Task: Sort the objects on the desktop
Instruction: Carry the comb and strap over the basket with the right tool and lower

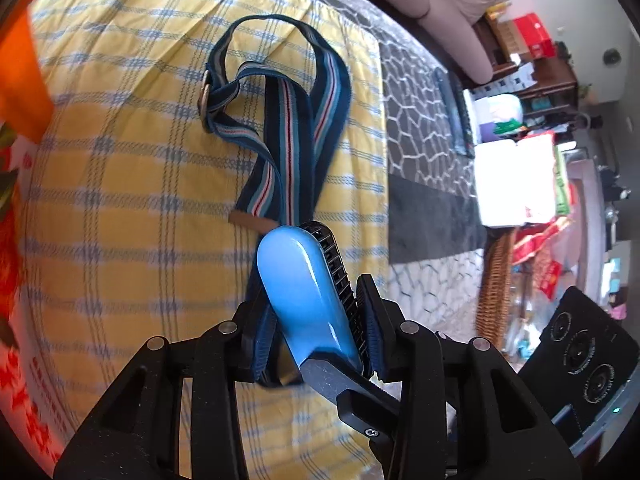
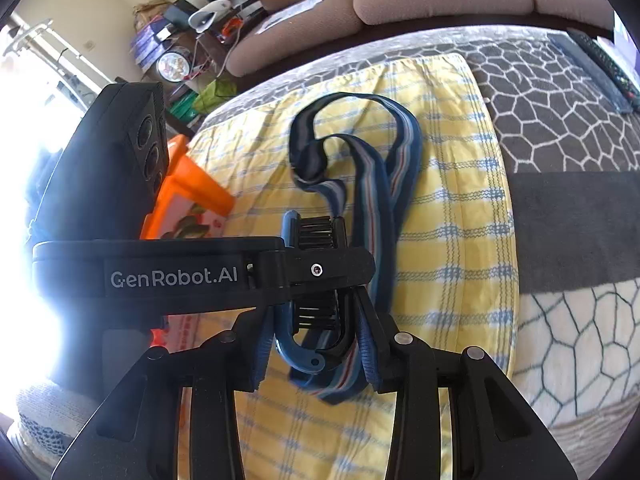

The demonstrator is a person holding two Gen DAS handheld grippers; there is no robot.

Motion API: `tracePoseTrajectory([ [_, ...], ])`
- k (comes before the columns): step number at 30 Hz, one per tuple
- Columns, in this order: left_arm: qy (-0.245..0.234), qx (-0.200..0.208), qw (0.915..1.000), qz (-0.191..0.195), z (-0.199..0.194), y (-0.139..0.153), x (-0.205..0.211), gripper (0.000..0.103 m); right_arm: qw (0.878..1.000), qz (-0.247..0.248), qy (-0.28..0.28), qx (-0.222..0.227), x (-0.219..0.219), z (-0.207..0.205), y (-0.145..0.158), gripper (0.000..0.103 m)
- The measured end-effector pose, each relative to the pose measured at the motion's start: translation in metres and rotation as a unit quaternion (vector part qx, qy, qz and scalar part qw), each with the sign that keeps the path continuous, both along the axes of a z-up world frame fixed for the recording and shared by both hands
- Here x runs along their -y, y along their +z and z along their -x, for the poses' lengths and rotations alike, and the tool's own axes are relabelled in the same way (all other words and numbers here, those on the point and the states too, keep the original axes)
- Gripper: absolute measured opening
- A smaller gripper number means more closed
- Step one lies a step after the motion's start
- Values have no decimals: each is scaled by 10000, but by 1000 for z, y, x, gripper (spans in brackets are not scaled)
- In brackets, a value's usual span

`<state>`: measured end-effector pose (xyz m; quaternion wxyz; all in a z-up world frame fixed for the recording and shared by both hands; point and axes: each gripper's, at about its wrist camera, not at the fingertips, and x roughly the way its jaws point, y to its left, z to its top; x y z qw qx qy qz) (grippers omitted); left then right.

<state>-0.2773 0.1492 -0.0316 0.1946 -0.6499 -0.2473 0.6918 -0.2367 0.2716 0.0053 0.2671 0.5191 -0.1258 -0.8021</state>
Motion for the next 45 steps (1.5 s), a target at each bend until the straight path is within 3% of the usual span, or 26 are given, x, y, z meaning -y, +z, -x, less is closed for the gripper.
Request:
tracePoseTrajectory([
  [7, 11, -231, 9995, -216, -28, 43, 24, 36, 9997, -130, 141, -170, 16, -25, 36, 38],
  [15, 144, -567, 9978, -321, -69, 92, 98, 34, 9977, -187, 472, -452, 73, -59, 81, 38],
  [19, 337, -613, 9971, -284, -85, 101, 143, 34, 9960, -153, 713, -518, 115, -75, 93, 38],
  [28, 692, -443, 9963, -244, -117, 78, 221, 34, 9927, -226, 1112, -410, 199, -106, 81, 38],
  [39, 804, -82, 9965, -233, -135, 28, 251, 34, 9873, -868, 1319, -175, 250, -127, 40, 38],
  [45, 838, -63, 9963, -204, -138, 21, 254, 36, 9800, -1330, 1462, -216, 264, -131, 26, 38],
])
